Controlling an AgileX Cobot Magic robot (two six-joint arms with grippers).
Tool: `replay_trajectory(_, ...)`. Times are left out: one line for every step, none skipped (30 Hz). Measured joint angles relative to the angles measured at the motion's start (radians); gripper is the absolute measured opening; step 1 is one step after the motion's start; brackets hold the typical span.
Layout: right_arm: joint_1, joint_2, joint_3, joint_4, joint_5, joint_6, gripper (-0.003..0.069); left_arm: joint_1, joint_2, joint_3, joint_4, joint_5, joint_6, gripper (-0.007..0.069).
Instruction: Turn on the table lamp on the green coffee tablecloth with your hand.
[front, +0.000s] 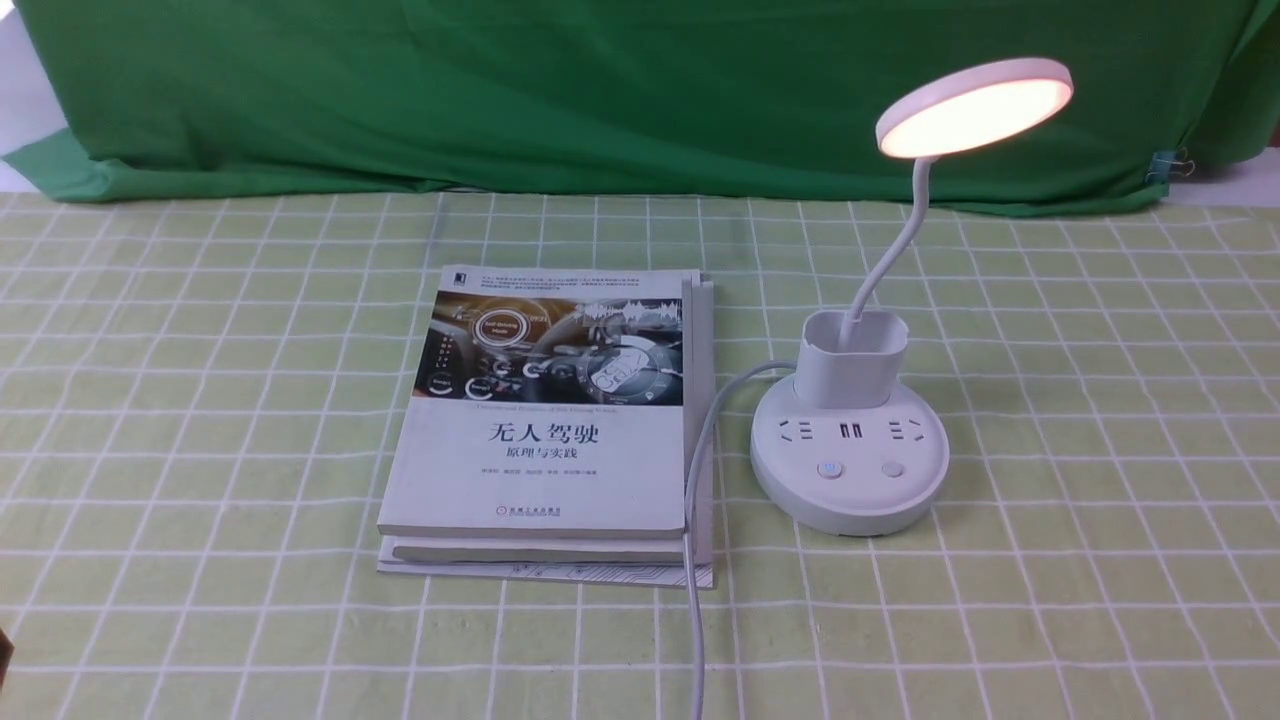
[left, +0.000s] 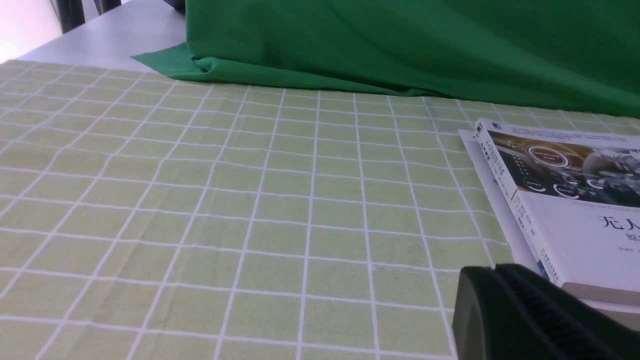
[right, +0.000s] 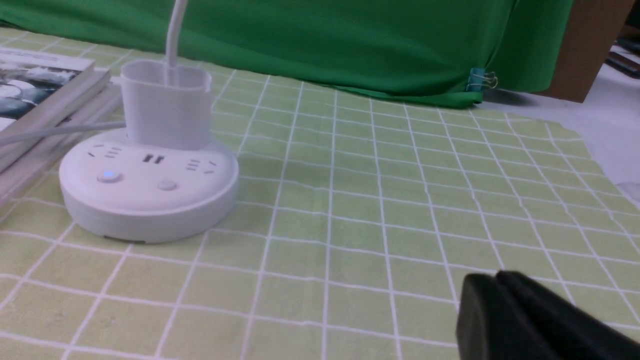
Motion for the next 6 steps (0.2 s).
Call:
replay_trajectory(0.000,0.000,0.000,0.000,0.000,0.000,0.0069,0.000,0.000,0.000,0.000,0.000,0.000,0.0003)
replay_trajectory(0.000,0.000,0.000,0.000,0.000,0.000,0.0069,0.000,0.000,0.000,0.000,0.000,0.000,0.0003)
replay_trajectory(0.000,0.000,0.000,0.000,0.000,0.000,0.0071,0.000,0.000,0.000,0.000,0.000,0.000,0.0003)
replay_trajectory(0.000,0.000,0.000,0.000,0.000,0.000,0.0071,0.000,0.000,0.000,0.000,0.000,0.000,0.0003)
replay_trajectory(0.000,0.000,0.000,0.000,0.000,0.000,0.0076,0.000,0.000,0.000,0.000,0.000,0.000,0.0003)
replay_trajectory(0.000,0.000,0.000,0.000,0.000,0.000,0.0077,0.000,0.000,0.000,0.000,0.000,0.000,0.0003)
